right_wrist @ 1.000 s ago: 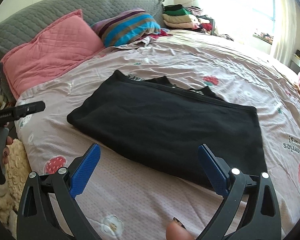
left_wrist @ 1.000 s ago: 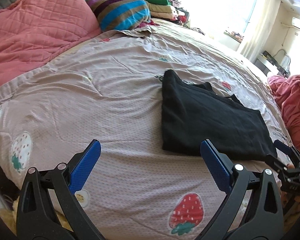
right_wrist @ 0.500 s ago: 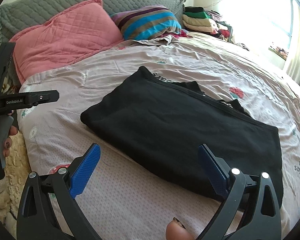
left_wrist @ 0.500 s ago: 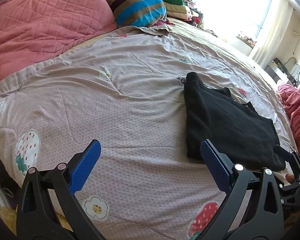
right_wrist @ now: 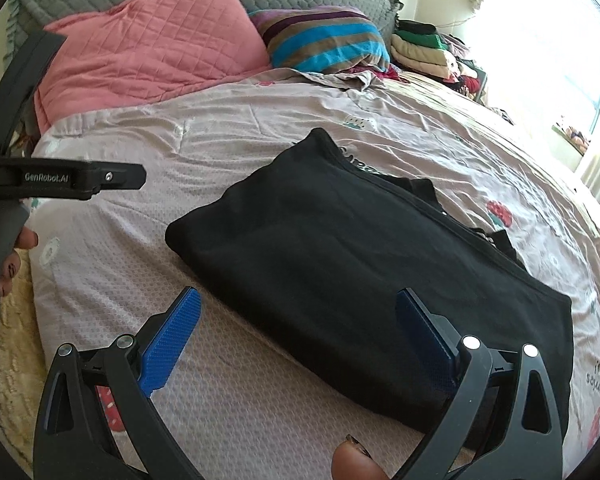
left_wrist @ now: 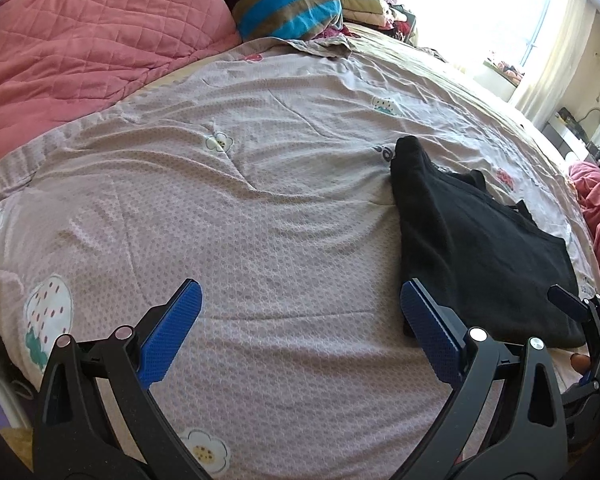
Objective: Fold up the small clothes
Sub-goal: 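Move both open grippers to one side edge of the black sweatshirt, then grasp the sweatshirt side edge with the right gripper while the left gripper grasps beside it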
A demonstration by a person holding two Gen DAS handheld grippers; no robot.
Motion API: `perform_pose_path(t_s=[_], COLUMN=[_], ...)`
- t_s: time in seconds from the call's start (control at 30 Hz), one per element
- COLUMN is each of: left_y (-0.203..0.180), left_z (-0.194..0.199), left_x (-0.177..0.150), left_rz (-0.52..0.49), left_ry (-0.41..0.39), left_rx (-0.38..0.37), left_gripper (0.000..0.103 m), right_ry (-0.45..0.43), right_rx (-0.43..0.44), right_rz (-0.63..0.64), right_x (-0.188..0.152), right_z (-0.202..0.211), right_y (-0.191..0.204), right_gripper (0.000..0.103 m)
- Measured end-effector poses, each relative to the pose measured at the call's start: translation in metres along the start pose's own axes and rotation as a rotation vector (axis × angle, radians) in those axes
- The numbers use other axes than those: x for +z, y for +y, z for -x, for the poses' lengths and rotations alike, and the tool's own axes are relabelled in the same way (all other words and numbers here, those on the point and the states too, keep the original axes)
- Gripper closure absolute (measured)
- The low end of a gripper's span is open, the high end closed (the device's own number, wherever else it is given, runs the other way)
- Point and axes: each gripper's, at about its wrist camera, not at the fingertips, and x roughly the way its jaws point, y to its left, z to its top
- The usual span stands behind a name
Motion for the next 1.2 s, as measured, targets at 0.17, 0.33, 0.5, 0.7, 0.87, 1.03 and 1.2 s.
perform_pose_path(t_s=[0.17,0.33,0.5,0.7,0.87,1.03,1.2], left_y=[-0.003,-0.008,-0.013,-0.017,-0.021,-0.024,-0.027], left_z=[-0.009,-0.014,-0.019,-0.026,-0.032,-0.04,-0.049], left_x=[0.005,0.011,0.015,0.019,0.022,0.023,0.026], left_rz=[-0.015,-0.035,-0.054,-0.066,-0.071,-0.076,-0.076], left_ry=[0.013,0.015,0.018,0.024,0.03,0.041,0.051], left_rx=[0.005,0.008,0.009,0.008,0.009,0.01,0.013], left_gripper=[0.01,0.01,0.01,0.01,0.01,0.01,0.01], right_ry=[0.017,0.037,0.049,0.057,0.056,0.051,0.044], right_rx=[-0.024,-0.038,-0.065,-0.108,-0.114,-0.126,-0.139], right_rz=[0.038,0.071,0.112,0.149,0.147,0.147,0.142], right_x=[0.002,0.004,0.005,0.006,0.01,0.014,0.018], right_z=[-0.015,-0.029,-0.04,-0.051,-0.058,-0.065,-0.07], right_y=[0.007,0.015,0.024,0.031,0.032,0.034,0.032], right_gripper=[0.006,0.006,0.006,0.005,0.005,0.005,0.005])
